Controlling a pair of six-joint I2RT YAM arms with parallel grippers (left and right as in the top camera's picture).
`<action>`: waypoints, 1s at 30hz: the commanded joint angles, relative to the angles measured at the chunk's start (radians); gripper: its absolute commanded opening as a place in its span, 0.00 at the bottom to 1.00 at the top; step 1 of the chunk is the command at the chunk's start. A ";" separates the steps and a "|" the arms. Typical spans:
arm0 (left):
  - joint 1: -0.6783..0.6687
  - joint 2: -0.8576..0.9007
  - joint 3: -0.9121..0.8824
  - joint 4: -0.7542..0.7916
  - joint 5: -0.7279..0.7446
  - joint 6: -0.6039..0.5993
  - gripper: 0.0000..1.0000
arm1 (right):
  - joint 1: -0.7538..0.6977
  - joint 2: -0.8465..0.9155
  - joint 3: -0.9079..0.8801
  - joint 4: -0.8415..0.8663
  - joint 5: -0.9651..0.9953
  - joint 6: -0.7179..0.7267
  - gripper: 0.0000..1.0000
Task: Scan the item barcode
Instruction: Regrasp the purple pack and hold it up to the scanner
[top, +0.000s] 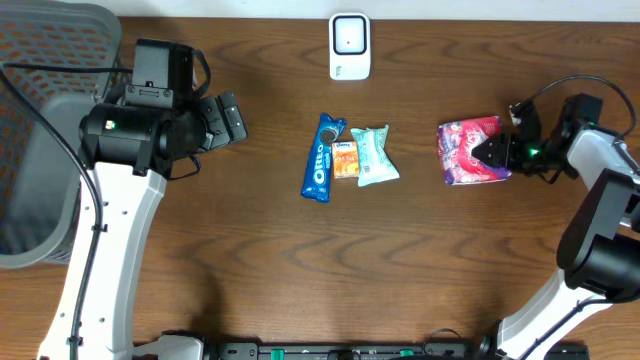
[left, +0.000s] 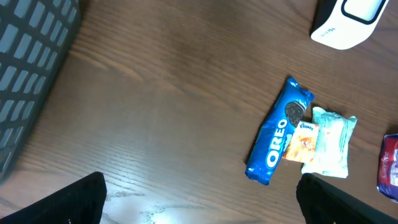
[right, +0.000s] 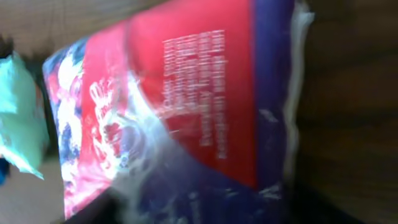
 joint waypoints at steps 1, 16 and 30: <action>0.005 -0.002 0.004 -0.003 -0.013 0.018 0.98 | 0.010 0.008 -0.034 0.029 -0.033 0.086 0.10; 0.005 -0.002 0.004 -0.002 -0.013 0.018 0.98 | 0.246 -0.020 0.126 0.515 -0.245 0.809 0.01; 0.005 -0.002 0.004 -0.003 -0.013 0.018 0.98 | 0.631 0.082 0.139 0.970 0.445 1.172 0.01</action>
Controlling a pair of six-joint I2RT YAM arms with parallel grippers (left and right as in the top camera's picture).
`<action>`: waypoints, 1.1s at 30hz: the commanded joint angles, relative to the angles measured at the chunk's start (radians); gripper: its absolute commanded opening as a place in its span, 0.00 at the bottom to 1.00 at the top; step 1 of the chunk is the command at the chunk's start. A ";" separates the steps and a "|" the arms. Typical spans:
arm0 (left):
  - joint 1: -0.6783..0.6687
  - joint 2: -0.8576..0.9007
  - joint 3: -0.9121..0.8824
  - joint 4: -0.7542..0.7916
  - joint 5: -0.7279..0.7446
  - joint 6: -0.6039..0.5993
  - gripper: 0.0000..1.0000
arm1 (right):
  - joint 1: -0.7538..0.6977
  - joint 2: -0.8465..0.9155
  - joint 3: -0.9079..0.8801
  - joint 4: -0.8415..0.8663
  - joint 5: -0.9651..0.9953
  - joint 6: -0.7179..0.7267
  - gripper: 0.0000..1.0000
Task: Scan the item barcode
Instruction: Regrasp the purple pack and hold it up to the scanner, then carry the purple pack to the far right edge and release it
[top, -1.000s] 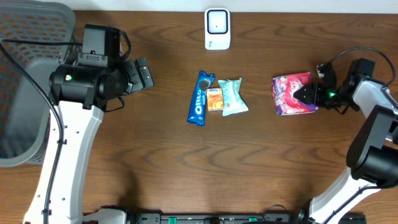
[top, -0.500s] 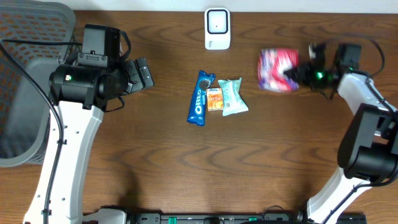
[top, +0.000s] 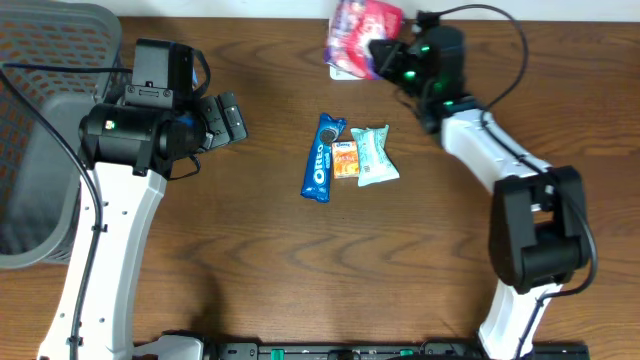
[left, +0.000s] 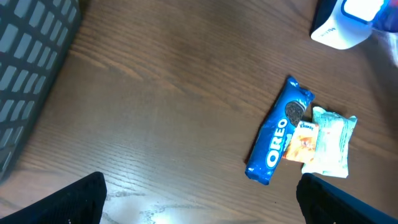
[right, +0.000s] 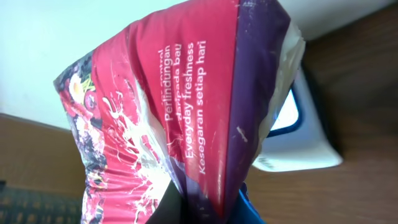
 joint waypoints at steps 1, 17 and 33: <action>0.005 -0.002 0.004 -0.002 -0.013 0.018 0.98 | 0.021 0.093 0.039 0.077 0.146 0.132 0.01; 0.005 -0.002 0.004 -0.002 -0.013 0.018 0.98 | -0.021 0.225 0.498 -0.290 -0.023 -0.092 0.01; 0.005 -0.002 0.004 -0.002 -0.013 0.018 0.98 | -0.531 0.029 0.496 -0.964 0.220 -0.398 0.01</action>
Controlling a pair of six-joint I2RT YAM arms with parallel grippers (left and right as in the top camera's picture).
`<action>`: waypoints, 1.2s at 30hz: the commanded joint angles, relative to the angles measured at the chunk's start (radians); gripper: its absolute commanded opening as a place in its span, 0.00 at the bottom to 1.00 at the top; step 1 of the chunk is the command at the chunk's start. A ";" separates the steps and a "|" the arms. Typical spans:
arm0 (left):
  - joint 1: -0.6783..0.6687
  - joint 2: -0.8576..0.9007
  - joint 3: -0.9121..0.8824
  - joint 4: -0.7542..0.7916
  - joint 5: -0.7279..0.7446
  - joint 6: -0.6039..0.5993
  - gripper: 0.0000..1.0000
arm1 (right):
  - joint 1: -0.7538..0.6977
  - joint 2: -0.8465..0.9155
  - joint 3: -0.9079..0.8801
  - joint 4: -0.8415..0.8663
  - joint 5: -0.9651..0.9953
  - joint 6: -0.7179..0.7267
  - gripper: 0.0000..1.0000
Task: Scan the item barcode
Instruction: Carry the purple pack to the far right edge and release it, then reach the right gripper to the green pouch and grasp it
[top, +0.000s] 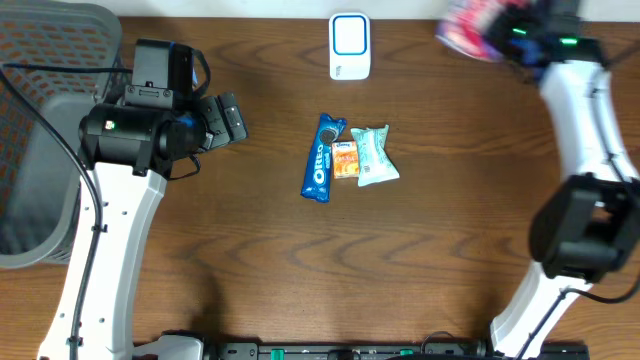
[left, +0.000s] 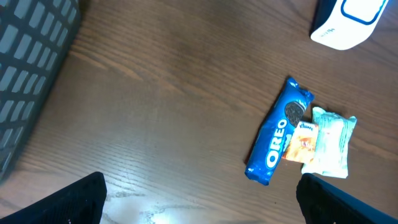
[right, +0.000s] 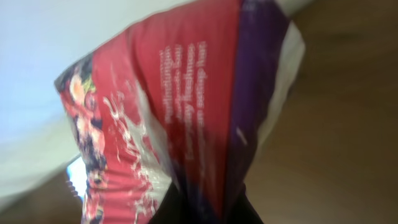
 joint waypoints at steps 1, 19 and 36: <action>0.005 -0.002 0.004 -0.004 -0.013 0.018 0.98 | -0.171 -0.011 -0.008 -0.100 0.115 -0.172 0.01; 0.005 -0.002 0.004 -0.004 -0.013 0.017 0.98 | -0.482 0.003 -0.063 -0.144 -0.303 -0.335 0.98; 0.005 -0.002 0.004 -0.004 -0.013 0.018 0.98 | 0.108 0.005 -0.322 -0.137 -0.554 -0.588 0.78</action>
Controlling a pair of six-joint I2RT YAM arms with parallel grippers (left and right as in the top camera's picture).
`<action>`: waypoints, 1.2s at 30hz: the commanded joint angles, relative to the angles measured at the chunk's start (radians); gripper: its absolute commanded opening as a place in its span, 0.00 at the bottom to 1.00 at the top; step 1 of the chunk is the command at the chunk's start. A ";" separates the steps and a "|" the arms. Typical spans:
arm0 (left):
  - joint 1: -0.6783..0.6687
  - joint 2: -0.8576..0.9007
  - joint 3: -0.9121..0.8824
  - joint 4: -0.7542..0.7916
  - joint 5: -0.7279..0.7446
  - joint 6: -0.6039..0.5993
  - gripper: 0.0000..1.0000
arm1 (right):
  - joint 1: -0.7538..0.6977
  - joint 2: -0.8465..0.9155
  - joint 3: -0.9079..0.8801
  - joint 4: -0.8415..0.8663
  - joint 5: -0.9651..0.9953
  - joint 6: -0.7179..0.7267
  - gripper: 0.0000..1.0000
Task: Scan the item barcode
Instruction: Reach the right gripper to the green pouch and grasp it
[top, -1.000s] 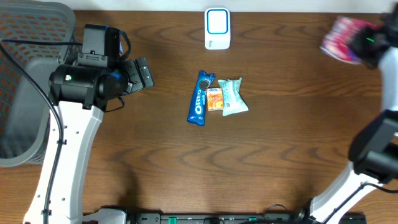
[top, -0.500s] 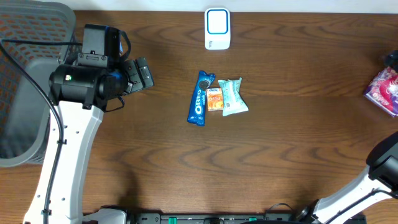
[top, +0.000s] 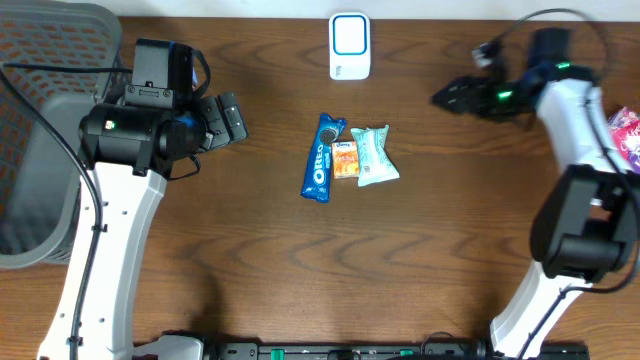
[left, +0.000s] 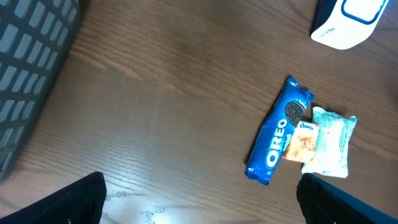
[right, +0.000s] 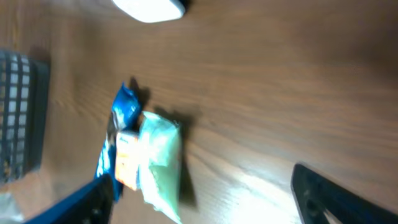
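Observation:
The white scanner (top: 349, 45) stands at the back middle of the table, also in the left wrist view (left: 345, 22) and blurred in the right wrist view (right: 149, 7). A red-and-purple packet (top: 627, 130) lies at the table's far right edge. My right gripper (top: 447, 97) (right: 205, 199) hangs open and empty right of the scanner, pointing at the middle pile. My left gripper (top: 228, 118) (left: 211, 199) is open and empty over bare wood at the left.
In the middle lie a blue Oreo pack (top: 322, 158) (left: 278, 140), a small orange packet (top: 344, 160) and a mint-green packet (top: 374, 155) (right: 160, 162), side by side and touching. A grey mesh basket (top: 40, 130) stands at the far left.
My right gripper held the red-and-purple packet up at the back right. Now the packet lies at the right edge, and the gripper is open and nearer the middle.
My right gripper was shut on the red-and-purple packet on the table at the right. Then it held the packet over the scanner, then off to the back right. Now the packet rests at the right edge, released. The left arm stayed still throughout.

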 joint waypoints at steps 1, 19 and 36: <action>0.005 -0.002 0.004 -0.003 -0.013 0.018 0.98 | 0.101 0.002 -0.110 0.117 -0.022 0.069 0.75; 0.005 -0.002 0.004 -0.003 -0.013 0.018 0.98 | 0.281 0.021 -0.335 0.396 0.202 0.326 0.01; 0.005 -0.002 0.004 -0.003 -0.013 0.018 0.98 | 0.372 -0.012 0.035 -0.001 1.490 0.203 0.01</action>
